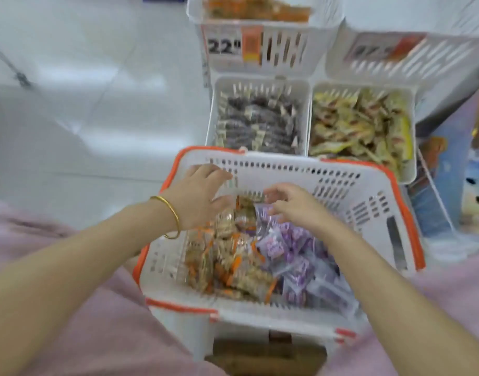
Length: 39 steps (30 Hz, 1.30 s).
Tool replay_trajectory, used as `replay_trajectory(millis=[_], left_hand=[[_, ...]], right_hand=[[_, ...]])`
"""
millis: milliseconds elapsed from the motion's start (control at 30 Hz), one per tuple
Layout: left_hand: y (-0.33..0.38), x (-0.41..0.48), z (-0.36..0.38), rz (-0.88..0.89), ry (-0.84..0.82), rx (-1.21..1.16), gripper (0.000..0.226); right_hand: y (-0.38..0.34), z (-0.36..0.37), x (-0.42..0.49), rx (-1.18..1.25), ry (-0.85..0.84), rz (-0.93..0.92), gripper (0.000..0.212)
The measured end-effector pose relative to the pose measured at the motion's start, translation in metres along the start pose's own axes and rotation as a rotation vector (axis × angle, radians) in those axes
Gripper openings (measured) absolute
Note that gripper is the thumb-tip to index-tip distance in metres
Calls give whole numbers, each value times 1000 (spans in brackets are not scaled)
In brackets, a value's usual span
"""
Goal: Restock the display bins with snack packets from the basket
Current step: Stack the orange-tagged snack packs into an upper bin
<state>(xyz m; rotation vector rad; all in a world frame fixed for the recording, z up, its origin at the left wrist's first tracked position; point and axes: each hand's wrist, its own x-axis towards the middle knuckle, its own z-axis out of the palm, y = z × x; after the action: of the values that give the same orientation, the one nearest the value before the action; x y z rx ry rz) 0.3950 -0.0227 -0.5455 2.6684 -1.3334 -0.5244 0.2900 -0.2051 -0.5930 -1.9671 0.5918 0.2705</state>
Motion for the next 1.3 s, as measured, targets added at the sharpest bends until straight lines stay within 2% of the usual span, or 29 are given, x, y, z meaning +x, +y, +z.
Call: replay_trajectory(millis=[67,133,233,333,400,467,567,833,900,967,1033,1100,1200,1300], left_hand=[[-3,-13,15,-29,-88,9,60],[-4,-21,22,-25,-124,10,51],[-10,-26,27,-22,-155,45,50],[-13,-23,32,-12,-159,81,52],[-11,-20,35,12,-157,78,52],[-7,-18,37,39,-146,82,52],[-7,-15,37,52,-132,89,51],[6,-3,37,69,-159,70,52],[13,-1,35,89,-152,63,51],[20,1,34,107,-151,69,50],[25,4,33,119,-151,75,48],[28,9,31,116,-149,55,48],[34,18,23,51,-133,-99,54],[45,25,16,-33,57,-339,60]], right_hand=[[35,22,1,-91,-63,49,34],[56,38,2,-206,-103,49,33],[72,62,8,-382,-177,6,37],[82,85,17,-612,-283,-108,58],[89,101,21,-676,-314,-140,58],[97,115,23,-711,-268,-134,51],[102,126,25,-607,-179,-107,34],[104,100,21,-483,-204,-89,12],[106,92,18,-464,-232,-87,19],[107,84,15,-455,-255,-79,9],[101,70,11,-438,-255,-95,23],[85,46,6,-321,-236,-85,22],[45,-1,-9,-84,-204,-56,7],[11,-41,-21,93,-45,-36,9]])
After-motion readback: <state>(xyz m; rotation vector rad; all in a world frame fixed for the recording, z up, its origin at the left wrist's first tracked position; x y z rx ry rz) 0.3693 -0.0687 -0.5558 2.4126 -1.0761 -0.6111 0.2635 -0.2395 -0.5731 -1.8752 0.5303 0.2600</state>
